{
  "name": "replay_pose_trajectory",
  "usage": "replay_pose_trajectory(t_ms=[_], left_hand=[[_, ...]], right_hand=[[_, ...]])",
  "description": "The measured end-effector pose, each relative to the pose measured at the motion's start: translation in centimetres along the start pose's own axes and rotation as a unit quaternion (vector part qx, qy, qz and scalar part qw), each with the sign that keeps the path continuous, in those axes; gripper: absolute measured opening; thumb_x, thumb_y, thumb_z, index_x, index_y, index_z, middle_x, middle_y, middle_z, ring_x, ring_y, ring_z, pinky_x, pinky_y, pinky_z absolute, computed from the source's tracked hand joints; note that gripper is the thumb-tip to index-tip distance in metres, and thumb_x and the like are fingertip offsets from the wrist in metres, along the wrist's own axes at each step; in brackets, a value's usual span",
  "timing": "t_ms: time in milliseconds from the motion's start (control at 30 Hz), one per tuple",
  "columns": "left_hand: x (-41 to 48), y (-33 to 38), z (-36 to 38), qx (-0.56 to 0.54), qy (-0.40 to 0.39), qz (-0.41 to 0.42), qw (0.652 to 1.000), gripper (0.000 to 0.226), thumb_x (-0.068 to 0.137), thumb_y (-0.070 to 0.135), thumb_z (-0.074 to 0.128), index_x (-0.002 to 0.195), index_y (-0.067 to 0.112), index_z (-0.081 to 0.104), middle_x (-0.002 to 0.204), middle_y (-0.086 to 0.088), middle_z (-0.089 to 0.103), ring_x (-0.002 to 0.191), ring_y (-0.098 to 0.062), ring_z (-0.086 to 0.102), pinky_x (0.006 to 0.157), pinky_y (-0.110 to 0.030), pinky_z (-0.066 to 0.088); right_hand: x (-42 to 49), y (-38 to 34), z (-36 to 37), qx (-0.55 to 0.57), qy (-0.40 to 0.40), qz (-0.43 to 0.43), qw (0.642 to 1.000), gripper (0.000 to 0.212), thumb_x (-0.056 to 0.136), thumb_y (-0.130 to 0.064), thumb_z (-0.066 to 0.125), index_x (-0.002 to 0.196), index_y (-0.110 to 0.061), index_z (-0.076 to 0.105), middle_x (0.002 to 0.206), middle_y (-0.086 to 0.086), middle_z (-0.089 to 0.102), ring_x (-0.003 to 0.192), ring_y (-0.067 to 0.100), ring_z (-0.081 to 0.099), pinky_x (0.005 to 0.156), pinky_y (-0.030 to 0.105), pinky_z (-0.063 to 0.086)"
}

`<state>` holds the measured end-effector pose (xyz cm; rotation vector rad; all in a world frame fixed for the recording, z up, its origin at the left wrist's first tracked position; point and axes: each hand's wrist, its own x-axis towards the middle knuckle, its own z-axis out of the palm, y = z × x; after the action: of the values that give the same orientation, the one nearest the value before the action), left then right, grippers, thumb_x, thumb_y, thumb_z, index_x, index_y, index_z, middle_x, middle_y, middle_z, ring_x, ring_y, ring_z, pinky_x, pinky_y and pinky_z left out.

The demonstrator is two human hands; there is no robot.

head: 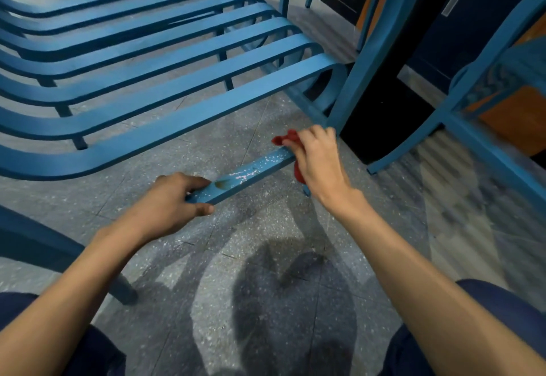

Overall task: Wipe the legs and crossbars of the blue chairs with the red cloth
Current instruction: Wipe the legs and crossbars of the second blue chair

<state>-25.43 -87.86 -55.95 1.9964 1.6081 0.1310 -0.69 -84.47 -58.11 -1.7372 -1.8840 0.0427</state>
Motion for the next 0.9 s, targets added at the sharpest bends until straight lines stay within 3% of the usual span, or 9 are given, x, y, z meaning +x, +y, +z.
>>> replay_pose_trajectory(t_ms=[133, 267, 333, 400, 500, 600, 767, 833, 900], left_hand=[[0.1, -0.2, -0.1, -0.023, -0.009, -0.01, 1.0, 0.05, 0.082, 0.031, 0.072, 0.13, 0.023, 0.058, 0.119, -0.003, 0.066, 0.09, -0.013, 0.054, 0.081, -0.024, 0.037], [0.1, -0.3, 0.0, -0.03, -0.002, -0.013, 0.999, 0.052, 0.081, 0.033, 0.072, 0.13, 0.023, 0.058, 0.121, -0.003, 0.065, 0.094, -0.015, 0.054, 0.084, -0.026, 0.04], [0.0, -0.5, 0.2, -0.029, 0.004, -0.011, 1.0, 0.052, 0.081, 0.034, 0.072, 0.13, 0.023, 0.058, 0.12, -0.004, 0.065, 0.096, -0.018, 0.056, 0.084, -0.027, 0.041], [-0.1, -0.7, 0.4, -0.025, 0.009, -0.009, 1.0, 0.051, 0.082, 0.035, 0.071, 0.13, 0.023, 0.058, 0.12, -0.004, 0.066, 0.099, -0.021, 0.059, 0.084, -0.028, 0.042], [-0.3, -0.9, 0.5, -0.017, 0.022, -0.008, 1.0, 0.05, 0.083, 0.037, 0.07, 0.13, 0.025, 0.058, 0.12, -0.004, 0.066, 0.103, -0.024, 0.06, 0.088, -0.032, 0.046], [-1.0, -0.9, 0.8, -0.005, 0.041, -0.001, 0.999, 0.05, 0.085, 0.041, 0.066, 0.133, 0.028, 0.055, 0.124, -0.002, 0.065, 0.108, -0.025, 0.06, 0.092, -0.041, 0.049], [-2.9, -0.9, 0.3, 0.04, 0.076, 0.031, 0.996, 0.052, 0.087, 0.048, 0.061, 0.136, 0.033, 0.05, 0.123, 0.005, 0.064, 0.106, -0.023, 0.061, 0.083, -0.045, 0.053], [-3.3, -1.0, 0.0, 0.035, 0.089, 0.032, 0.995, 0.05, 0.086, 0.046, 0.063, 0.133, 0.031, 0.053, 0.123, 0.006, 0.064, 0.105, -0.021, 0.061, 0.083, -0.044, 0.053], [-3.5, -1.0, -0.1, 0.025, 0.091, 0.026, 0.995, 0.048, 0.086, 0.041, 0.065, 0.131, 0.03, 0.056, 0.124, 0.004, 0.064, 0.106, -0.022, 0.061, 0.085, -0.046, 0.053]], right_hand=[[-0.4, -0.3, -1.3, 0.01, -0.01, -0.022, 1.0, 0.021, 0.093, -0.013, 0.057, 0.102, 0.0, 0.07, 0.098, 0.012, 0.063, 0.087, 0.017, 0.041, 0.08, 0.017, 0.027], [2.7, 1.5, -0.8, -0.046, -0.018, 0.054, 0.997, 0.023, 0.092, -0.008, 0.054, 0.106, 0.002, 0.069, 0.109, 0.017, 0.058, 0.104, 0.031, 0.049, 0.096, 0.033, 0.042], [3.1, 1.4, 0.2, -0.075, -0.021, 0.08, 0.994, 0.022, 0.092, -0.009, 0.054, 0.106, -0.001, 0.069, 0.11, 0.018, 0.059, 0.108, 0.032, 0.048, 0.099, 0.04, 0.042], [2.2, 0.3, 0.8, -0.085, -0.033, 0.053, 0.994, 0.023, 0.096, -0.019, 0.053, 0.103, -0.008, 0.071, 0.101, 0.014, 0.066, 0.1, 0.029, 0.052, 0.099, 0.039, 0.036], [-0.1, -2.4, 0.2, -0.007, -0.041, -0.023, 0.999, 0.032, 0.1, -0.028, 0.045, 0.096, -0.013, 0.074, 0.084, 0.004, 0.07, 0.079, 0.019, 0.056, 0.09, 0.034, 0.028], [-1.0, -2.7, -0.6, -0.004, -0.059, -0.07, 0.996, 0.025, 0.097, -0.016, 0.049, 0.102, -0.01, 0.073, 0.1, 0.009, 0.071, 0.097, 0.024, 0.06, 0.083, 0.031, 0.024], [1.7, 0.2, -1.6, 0.014, -0.069, 0.049, 0.996, 0.024, 0.093, -0.015, 0.055, 0.112, -0.011, 0.07, 0.115, 0.01, 0.059, 0.102, 0.021, 0.042, 0.076, 0.006, 0.02], [2.7, 0.7, -1.4, -0.009, -0.06, 0.087, 0.994, 0.025, 0.095, -0.015, 0.053, 0.11, -0.008, 0.071, 0.117, 0.013, 0.055, 0.103, 0.024, 0.041, 0.08, 0.01, 0.021], [2.7, 0.2, -0.7, -0.039, -0.058, 0.1, 0.992, 0.026, 0.095, -0.015, 0.051, 0.107, -0.006, 0.072, 0.114, 0.015, 0.053, 0.107, 0.029, 0.042, 0.09, 0.022, 0.027]])
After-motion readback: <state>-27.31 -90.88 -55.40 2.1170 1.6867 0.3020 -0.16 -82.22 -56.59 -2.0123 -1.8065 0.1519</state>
